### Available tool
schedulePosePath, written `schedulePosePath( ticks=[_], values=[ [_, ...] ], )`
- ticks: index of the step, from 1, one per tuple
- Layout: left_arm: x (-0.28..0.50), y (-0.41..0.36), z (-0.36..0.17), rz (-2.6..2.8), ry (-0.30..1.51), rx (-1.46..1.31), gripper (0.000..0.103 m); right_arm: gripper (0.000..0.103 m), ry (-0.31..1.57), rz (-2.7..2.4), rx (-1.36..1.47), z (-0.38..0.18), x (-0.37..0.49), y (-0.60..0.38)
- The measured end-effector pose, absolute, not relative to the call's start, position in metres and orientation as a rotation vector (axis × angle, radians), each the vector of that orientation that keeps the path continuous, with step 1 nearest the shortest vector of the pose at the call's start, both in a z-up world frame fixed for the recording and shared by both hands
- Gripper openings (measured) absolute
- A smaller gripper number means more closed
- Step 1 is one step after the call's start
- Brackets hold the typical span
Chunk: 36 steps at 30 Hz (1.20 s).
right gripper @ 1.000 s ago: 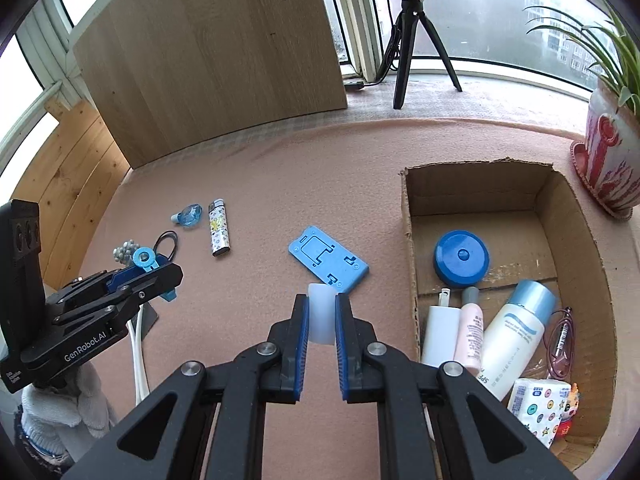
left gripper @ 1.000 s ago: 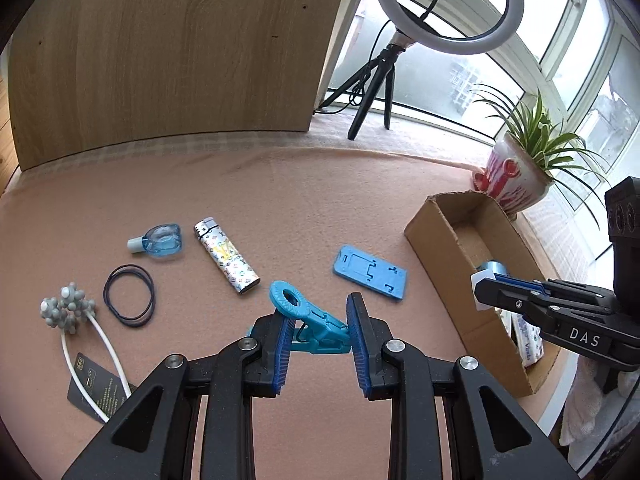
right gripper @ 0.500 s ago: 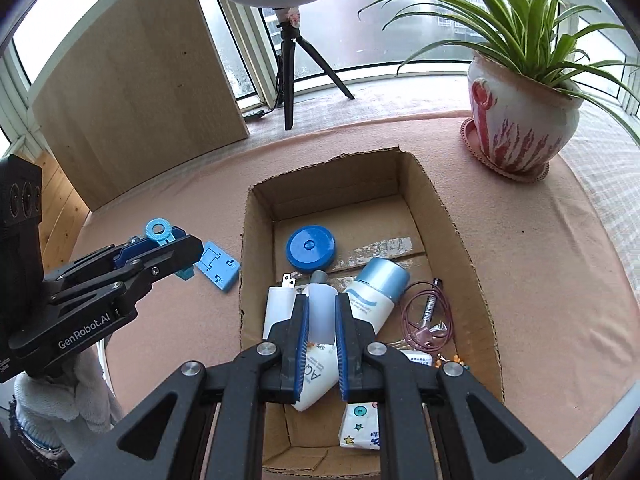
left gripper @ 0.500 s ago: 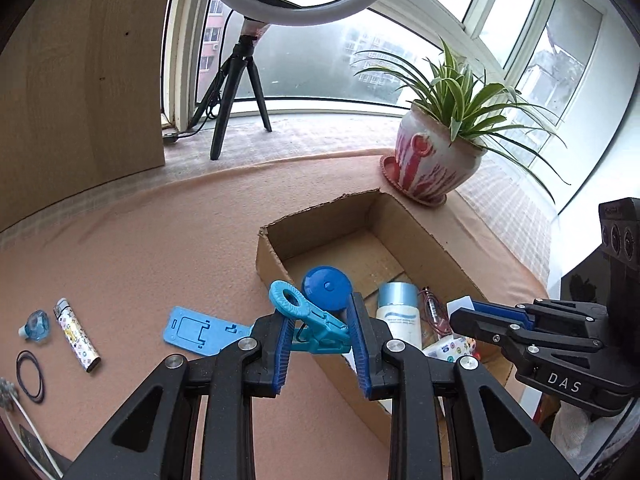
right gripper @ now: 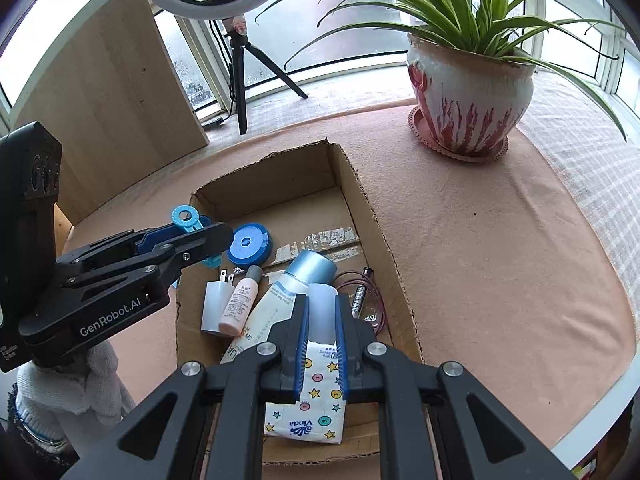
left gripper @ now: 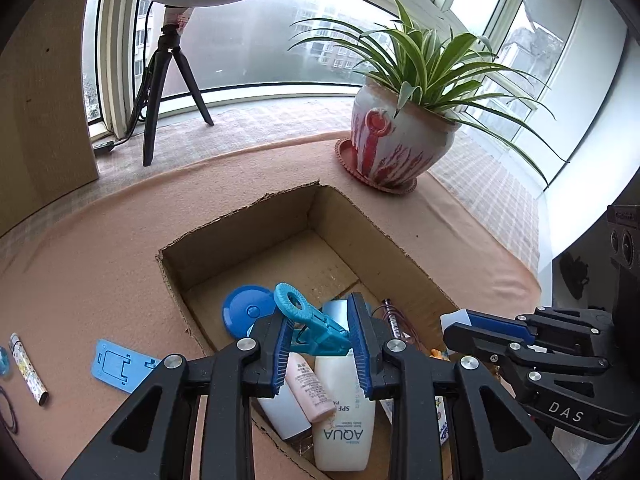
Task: Organize objects
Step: 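Carry the clip and white cylinder into the box and open both grippers, then grasp the patterned lighter with the left gripper while the right grasps the blue phone stand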
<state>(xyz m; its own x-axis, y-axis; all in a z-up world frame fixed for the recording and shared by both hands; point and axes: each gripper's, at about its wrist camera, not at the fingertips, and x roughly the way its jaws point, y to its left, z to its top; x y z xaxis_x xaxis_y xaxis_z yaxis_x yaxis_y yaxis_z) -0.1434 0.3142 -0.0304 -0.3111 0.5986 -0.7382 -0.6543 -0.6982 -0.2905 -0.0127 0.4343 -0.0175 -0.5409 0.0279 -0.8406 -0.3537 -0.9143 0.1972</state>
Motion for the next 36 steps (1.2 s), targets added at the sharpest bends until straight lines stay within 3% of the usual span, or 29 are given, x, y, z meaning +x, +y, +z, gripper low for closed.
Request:
schedulePosePath(
  ticks=[1,2,3,4,6,20,36],
  values=[
    [-0.143,0.316,-0.031,2.056,0.082,-1.124,0.048,0.016,0.513,2.541,-1.362,-0.017,-0.012,0.435],
    [-0.143,0.317,-0.031,2.062,0.082,-1.123,0.078,0.020,0.509,2.554,-1.356,-0.016,-0.011,0.435],
    [-0.144,0.316,-0.030,2.075,0.076,-1.113,0.093,0.030,0.502,2.565,-1.342,-0.015,-0.010,0.435],
    [-0.144,0.313,-0.029,2.086,0.062,-1.098,0.094,0.050,0.494,2.567,-1.331,-0.014,-0.009,0.435],
    [-0.147,0.310,-0.027,2.090,0.049,-1.102,0.094,0.058,0.483,2.570,-1.293,-0.011,-0.006,0.435],
    [-0.160,0.256,-0.027,2.188,0.013,-1.141,0.093,0.058,0.493,2.590,-1.339,-0.013,-0.020,0.417],
    [-0.206,0.115,-0.054,2.403,-0.083,-1.396,0.090,0.058,0.383,2.722,-1.445,-0.013,-0.078,0.347]
  ],
)
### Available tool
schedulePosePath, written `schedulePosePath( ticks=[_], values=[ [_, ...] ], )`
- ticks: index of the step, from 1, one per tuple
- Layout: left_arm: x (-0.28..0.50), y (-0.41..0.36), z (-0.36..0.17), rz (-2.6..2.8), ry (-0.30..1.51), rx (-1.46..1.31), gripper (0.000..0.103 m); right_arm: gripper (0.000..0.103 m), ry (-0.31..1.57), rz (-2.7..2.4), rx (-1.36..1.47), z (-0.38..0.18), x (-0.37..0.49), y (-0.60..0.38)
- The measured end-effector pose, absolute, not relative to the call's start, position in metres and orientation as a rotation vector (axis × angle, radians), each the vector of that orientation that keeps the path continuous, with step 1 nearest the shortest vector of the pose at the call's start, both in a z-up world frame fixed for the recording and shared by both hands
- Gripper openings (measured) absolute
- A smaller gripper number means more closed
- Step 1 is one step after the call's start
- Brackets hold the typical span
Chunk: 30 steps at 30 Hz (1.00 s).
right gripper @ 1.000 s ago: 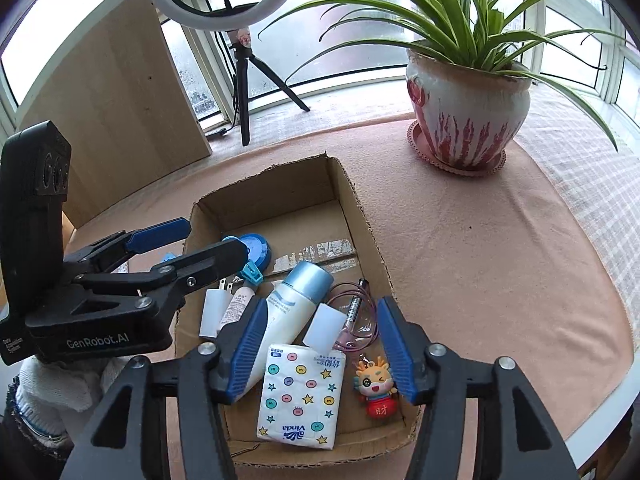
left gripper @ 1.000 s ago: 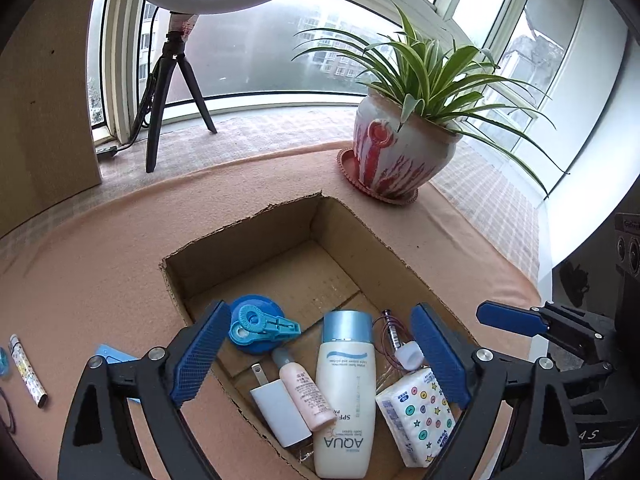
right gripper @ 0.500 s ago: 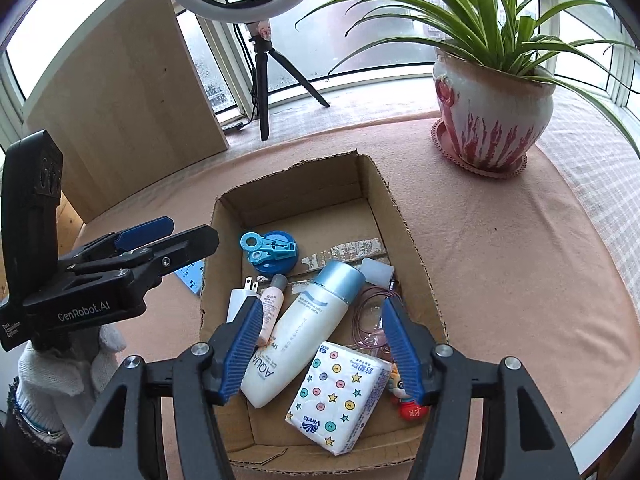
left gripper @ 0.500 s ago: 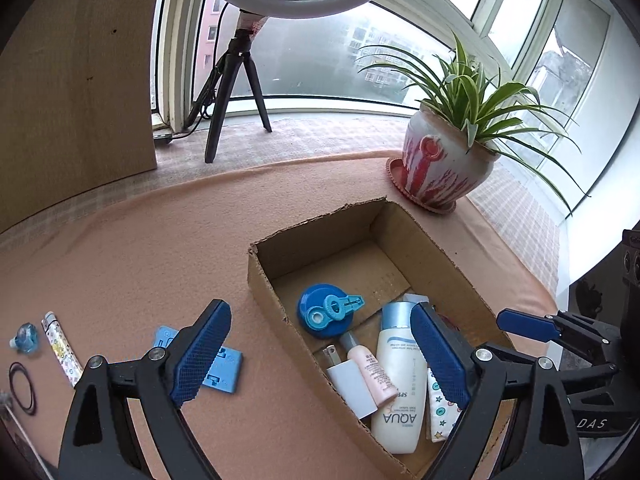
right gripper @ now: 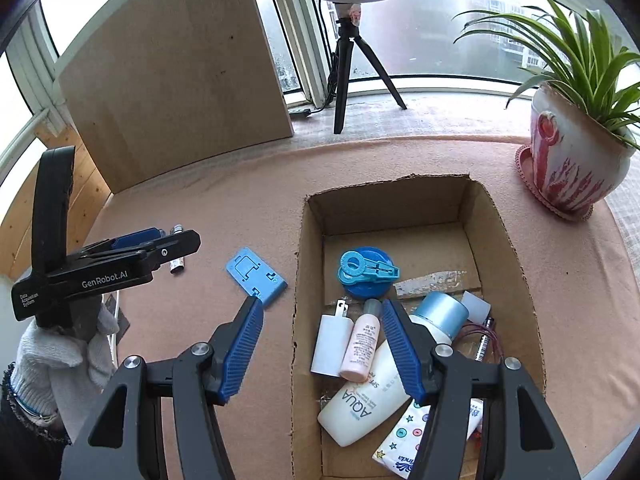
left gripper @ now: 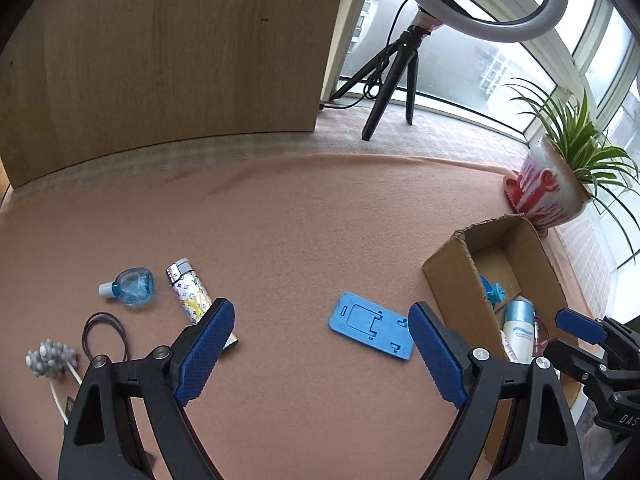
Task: Organize objects
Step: 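Grasp the patterned lighter with the left gripper while the right grasps the blue phone stand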
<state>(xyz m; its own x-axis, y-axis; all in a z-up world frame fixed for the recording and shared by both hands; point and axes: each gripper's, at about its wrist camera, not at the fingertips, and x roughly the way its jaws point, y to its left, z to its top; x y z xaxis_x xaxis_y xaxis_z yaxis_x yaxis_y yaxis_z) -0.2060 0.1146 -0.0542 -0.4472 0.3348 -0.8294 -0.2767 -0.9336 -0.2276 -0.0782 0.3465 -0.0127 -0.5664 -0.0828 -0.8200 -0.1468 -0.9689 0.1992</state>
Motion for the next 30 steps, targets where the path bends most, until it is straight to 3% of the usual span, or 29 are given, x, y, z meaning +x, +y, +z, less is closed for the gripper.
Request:
schedulePosePath(
  ticks=[9,15,25,30],
  values=[
    [-0.237,0.071,-0.084,2.433,-0.124,-1.552,0.077,0.047,0.331,2.758,-1.578,-0.029,-0.124,0.306],
    [-0.255,0.069,-0.106,2.421,-0.134,-1.644,0.074,0.042,0.263,2.727,-1.729,-0.050,-0.157,0.280],
    [-0.265,0.074,-0.125,2.437,-0.047,-1.675,0.068,0.041,0.239,2.640,-1.853,-0.082,-0.193,0.267],
    [-0.266,0.078,-0.127,2.474,0.059,-1.658,0.042,0.041,0.257,2.612,-1.878,-0.088,-0.201,0.266]
  ],
)
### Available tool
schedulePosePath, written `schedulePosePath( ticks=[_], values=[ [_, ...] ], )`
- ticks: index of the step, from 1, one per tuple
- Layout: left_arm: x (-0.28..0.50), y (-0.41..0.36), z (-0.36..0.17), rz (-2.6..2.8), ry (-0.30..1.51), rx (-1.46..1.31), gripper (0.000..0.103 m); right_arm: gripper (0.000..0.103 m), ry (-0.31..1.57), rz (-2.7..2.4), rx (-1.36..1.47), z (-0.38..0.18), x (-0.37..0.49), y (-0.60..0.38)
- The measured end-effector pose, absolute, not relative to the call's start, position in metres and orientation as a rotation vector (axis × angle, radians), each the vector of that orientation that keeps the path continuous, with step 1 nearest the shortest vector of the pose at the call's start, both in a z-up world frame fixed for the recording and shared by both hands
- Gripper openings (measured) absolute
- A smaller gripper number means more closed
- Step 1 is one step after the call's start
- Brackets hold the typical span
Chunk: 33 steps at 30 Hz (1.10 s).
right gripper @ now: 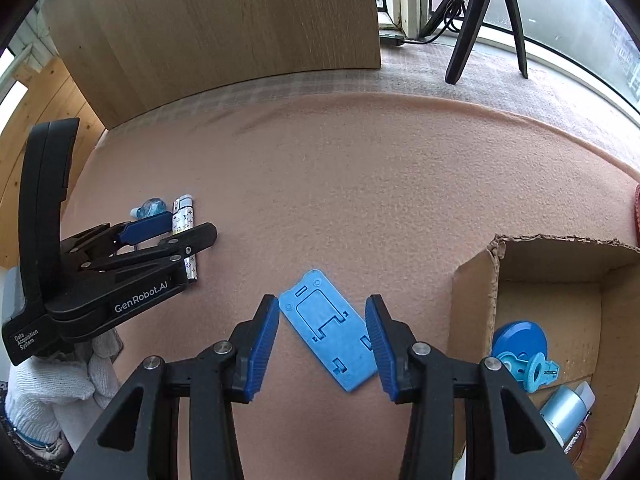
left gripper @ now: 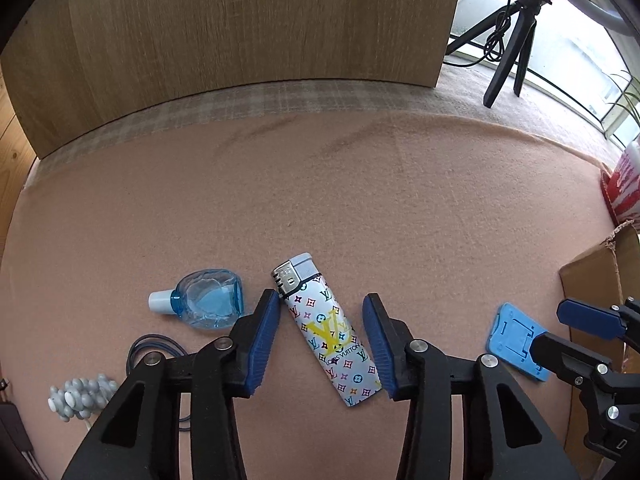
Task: Organize objects
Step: 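Grasp the patterned lighter with the left gripper while the right grasps the blue phone stand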
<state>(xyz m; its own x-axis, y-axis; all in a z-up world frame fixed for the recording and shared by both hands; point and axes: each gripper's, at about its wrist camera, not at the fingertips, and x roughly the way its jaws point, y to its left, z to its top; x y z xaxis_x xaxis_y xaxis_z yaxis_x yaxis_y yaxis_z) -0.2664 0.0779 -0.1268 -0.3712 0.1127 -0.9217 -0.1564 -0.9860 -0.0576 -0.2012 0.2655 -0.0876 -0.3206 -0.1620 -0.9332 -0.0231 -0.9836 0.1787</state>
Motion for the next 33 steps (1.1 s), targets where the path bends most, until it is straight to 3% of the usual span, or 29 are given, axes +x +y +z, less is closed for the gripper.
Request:
schedulePosePath(
  ticks=[14,28,33],
  values=[
    [-0.245,0.063,-0.124,2.426,0.045,-1.621,0.032,0.042,-0.073,-2.386,1.978,-0.116,-0.235,0.240],
    [-0.195,0.052,-0.124,2.373,0.035,-1.574,0.024,0.038,-0.214,-2.370,1.959,-0.108,-0.179,0.245],
    [-0.166,0.048,-0.123,2.362,0.032,-1.552,0.024,0.032,-0.383,-2.401,1.934,-0.107,-0.141,0.258]
  ],
)
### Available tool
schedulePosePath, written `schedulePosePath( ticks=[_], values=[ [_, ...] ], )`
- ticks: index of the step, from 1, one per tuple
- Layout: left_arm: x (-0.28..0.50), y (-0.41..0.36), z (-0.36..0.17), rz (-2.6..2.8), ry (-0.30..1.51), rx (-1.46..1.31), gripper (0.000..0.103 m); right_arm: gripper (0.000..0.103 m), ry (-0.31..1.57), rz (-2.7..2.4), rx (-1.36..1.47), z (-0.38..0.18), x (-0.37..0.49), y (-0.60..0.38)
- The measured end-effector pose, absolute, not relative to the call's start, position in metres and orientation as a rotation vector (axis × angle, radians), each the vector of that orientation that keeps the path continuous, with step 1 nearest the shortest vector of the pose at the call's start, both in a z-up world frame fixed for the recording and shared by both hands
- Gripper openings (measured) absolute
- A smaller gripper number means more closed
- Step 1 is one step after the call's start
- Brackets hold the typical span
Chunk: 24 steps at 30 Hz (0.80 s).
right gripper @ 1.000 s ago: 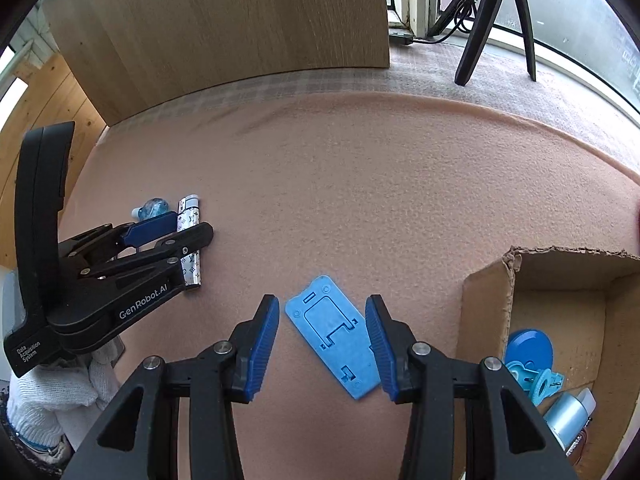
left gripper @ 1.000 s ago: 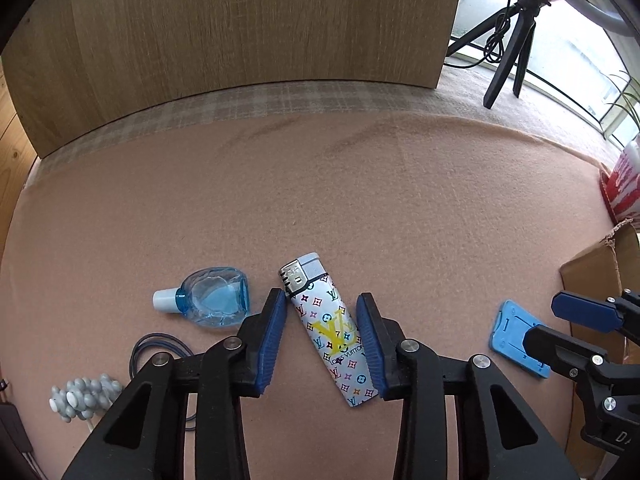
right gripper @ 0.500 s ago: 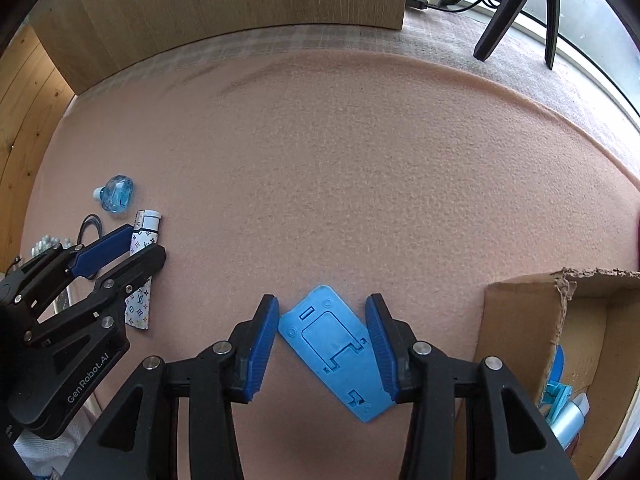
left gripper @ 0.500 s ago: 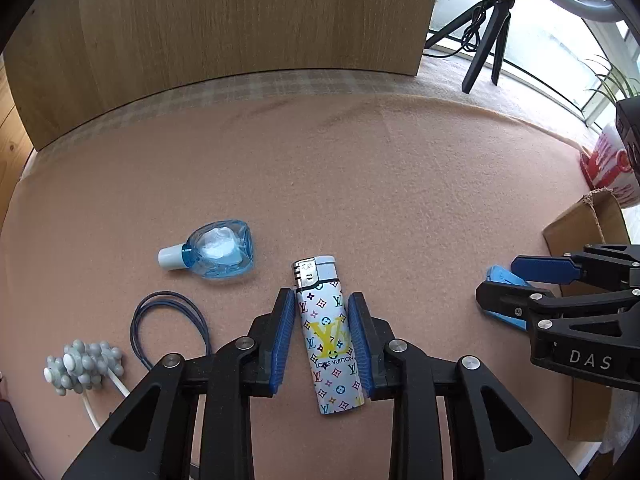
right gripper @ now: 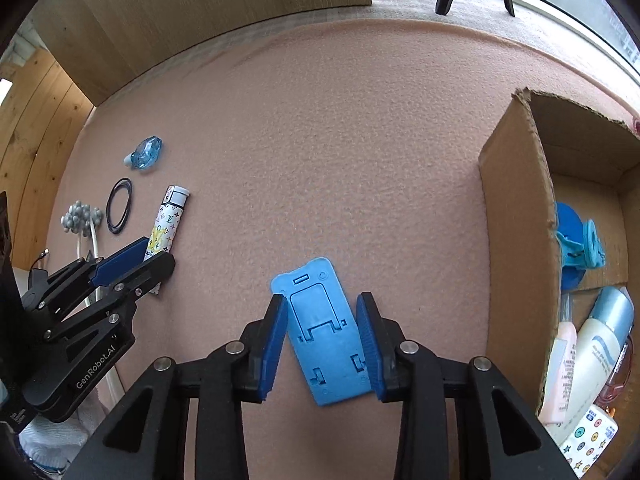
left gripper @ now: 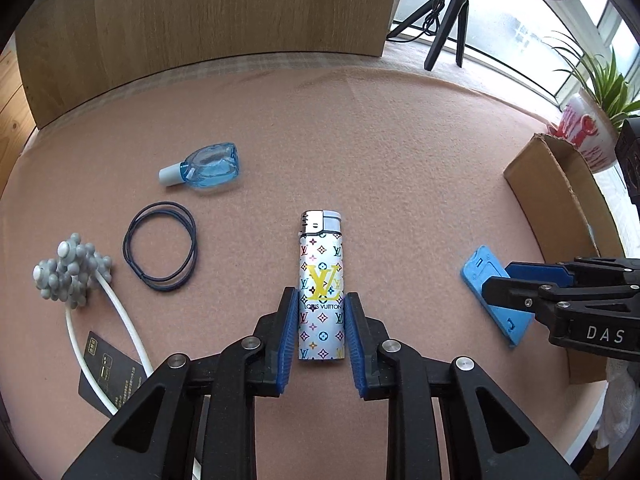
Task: Organize objects
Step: 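Grasp the patterned lighter with the left gripper while the right grasps the blue phone stand, then lift the lighter and phone stand and carry both toward the box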
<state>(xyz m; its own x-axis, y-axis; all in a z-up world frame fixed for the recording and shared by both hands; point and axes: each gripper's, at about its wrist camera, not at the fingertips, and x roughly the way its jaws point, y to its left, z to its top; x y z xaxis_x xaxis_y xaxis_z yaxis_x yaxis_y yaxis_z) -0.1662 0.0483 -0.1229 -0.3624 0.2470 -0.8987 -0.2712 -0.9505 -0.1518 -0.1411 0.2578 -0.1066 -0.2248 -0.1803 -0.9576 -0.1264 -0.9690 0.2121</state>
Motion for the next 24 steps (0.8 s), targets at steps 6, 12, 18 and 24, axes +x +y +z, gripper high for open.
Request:
schedulePosePath(
  ticks=[6,12,18,24],
  values=[
    [-0.130,0.049,-0.122,2.333,0.038,-1.546,0.024,0.025,-0.446,-2.414,1.896,-0.106,-0.107,0.262],
    [-0.109,0.053,-0.121,2.324,0.105,-1.545,0.026,0.023,-0.419,-2.412,1.880,-0.106,-0.085,0.260],
    [-0.109,0.058,-0.122,2.331,0.102,-1.552,0.076,0.034,-0.350,-2.470,1.860,-0.106,-0.100,0.250],
    [-0.117,0.055,-0.122,2.373,0.081,-1.553,0.055,0.034,-0.278,-2.489,1.842,-0.108,-0.111,0.242]
  ],
)
